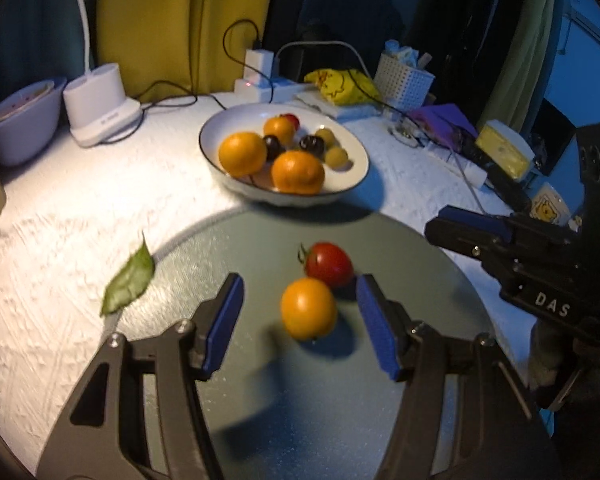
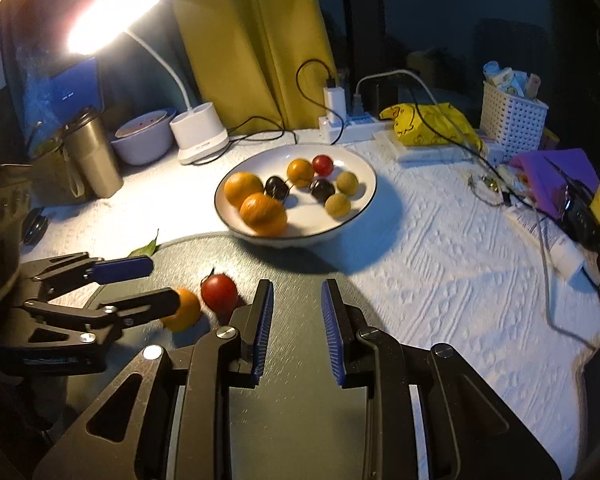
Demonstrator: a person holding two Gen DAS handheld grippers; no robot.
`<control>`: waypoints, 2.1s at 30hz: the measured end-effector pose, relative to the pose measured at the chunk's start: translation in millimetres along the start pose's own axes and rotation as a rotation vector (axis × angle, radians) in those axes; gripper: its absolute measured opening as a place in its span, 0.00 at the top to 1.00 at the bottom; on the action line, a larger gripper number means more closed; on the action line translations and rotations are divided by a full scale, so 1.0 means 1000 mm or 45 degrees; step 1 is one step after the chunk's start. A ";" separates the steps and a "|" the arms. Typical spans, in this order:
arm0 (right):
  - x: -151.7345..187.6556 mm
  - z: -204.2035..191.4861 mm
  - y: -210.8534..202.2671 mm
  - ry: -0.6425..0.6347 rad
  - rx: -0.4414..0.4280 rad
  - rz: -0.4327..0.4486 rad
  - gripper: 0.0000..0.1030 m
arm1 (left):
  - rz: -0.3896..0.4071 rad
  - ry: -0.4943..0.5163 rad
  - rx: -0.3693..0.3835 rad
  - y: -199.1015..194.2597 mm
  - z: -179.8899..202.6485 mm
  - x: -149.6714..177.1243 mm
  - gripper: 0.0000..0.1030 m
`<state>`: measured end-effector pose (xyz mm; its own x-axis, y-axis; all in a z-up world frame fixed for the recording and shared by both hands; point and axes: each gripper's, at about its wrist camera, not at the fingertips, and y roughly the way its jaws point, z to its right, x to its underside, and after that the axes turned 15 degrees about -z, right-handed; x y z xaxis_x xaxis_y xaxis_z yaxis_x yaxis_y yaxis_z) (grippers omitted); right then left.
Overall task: Organize fruits
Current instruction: 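Grasp a red tomato with the right tool while the left tool grasps an orange, then lower the tomato into the plate with the right tool while the left tool releases its orange there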
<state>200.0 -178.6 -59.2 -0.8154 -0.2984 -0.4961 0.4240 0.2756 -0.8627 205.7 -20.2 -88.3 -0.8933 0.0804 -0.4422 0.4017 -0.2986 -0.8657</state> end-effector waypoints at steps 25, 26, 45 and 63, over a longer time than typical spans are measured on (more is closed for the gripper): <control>-0.014 -0.044 0.042 -0.095 -0.103 -0.120 0.63 | 0.023 -0.096 0.032 -0.018 -0.034 0.025 0.67; -0.015 -0.046 0.044 -0.101 -0.101 -0.127 0.63 | 0.027 -0.096 0.026 -0.020 -0.036 0.026 0.67; -0.022 -0.055 0.064 -0.131 -0.069 -0.180 0.68 | 0.056 -0.077 -0.032 -0.030 -0.040 0.021 0.67; -0.035 -0.033 0.032 -0.106 -0.073 -0.068 0.68 | 0.065 0.004 -0.057 -0.032 -0.018 -0.008 0.67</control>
<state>228.7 -129.2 -66.6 -0.7996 -0.3883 -0.4581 0.3559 0.3081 -0.8823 204.1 6.2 -61.6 -0.8709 0.0691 -0.4867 0.4553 -0.2599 -0.8516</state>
